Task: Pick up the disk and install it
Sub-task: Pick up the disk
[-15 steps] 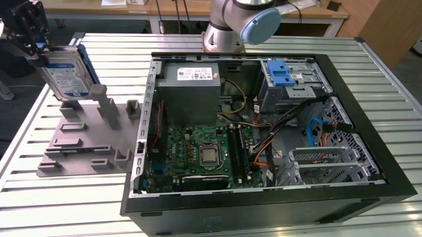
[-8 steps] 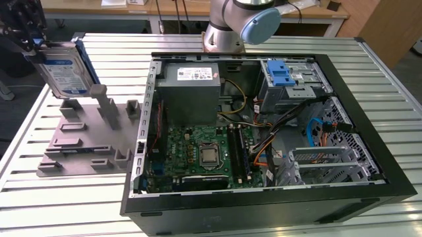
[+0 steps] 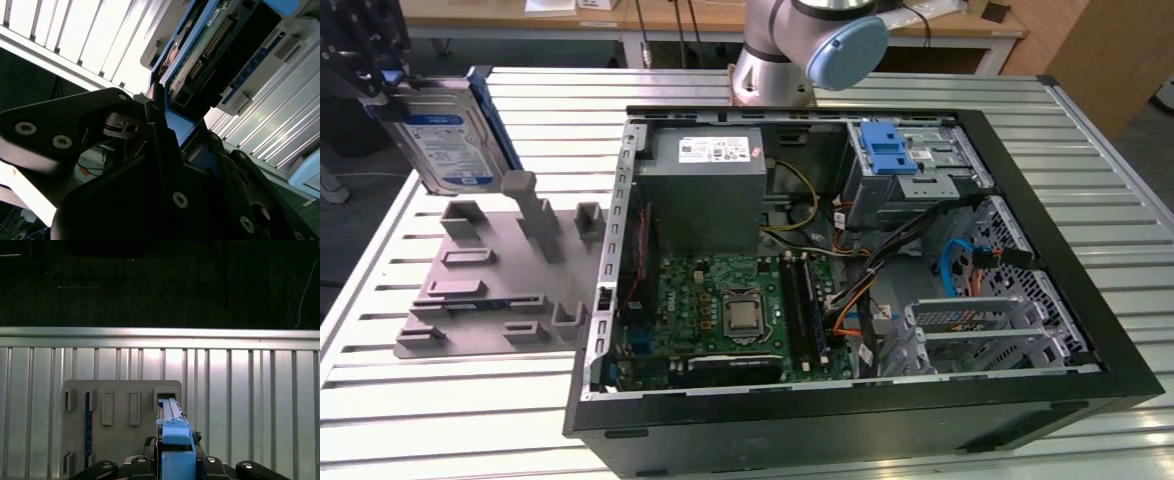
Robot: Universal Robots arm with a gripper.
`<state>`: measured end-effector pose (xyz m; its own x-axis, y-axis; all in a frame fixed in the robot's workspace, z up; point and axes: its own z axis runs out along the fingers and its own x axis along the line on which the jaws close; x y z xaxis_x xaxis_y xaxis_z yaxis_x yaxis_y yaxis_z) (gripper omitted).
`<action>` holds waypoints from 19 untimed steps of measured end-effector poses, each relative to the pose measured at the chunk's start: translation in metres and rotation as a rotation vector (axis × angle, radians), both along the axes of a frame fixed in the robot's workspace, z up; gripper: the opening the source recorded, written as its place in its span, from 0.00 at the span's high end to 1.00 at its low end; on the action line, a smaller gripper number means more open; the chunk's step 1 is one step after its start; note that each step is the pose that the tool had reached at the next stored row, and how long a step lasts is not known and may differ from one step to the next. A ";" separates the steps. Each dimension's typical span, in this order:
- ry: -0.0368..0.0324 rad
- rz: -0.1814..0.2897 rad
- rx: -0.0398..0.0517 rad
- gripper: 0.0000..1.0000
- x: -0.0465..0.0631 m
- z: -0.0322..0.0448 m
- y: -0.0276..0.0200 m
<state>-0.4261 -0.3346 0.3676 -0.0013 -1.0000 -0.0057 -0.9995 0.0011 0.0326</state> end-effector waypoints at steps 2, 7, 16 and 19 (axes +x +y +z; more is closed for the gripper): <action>-0.0001 0.000 0.0006 0.64 0.000 0.0012 0.0000; 0.0000 0.000 0.0024 0.64 0.000 0.0040 0.0000; 0.0000 0.000 0.0053 0.64 0.000 0.0095 0.0000; 0.0001 0.000 0.0059 0.64 0.000 0.0117 0.0000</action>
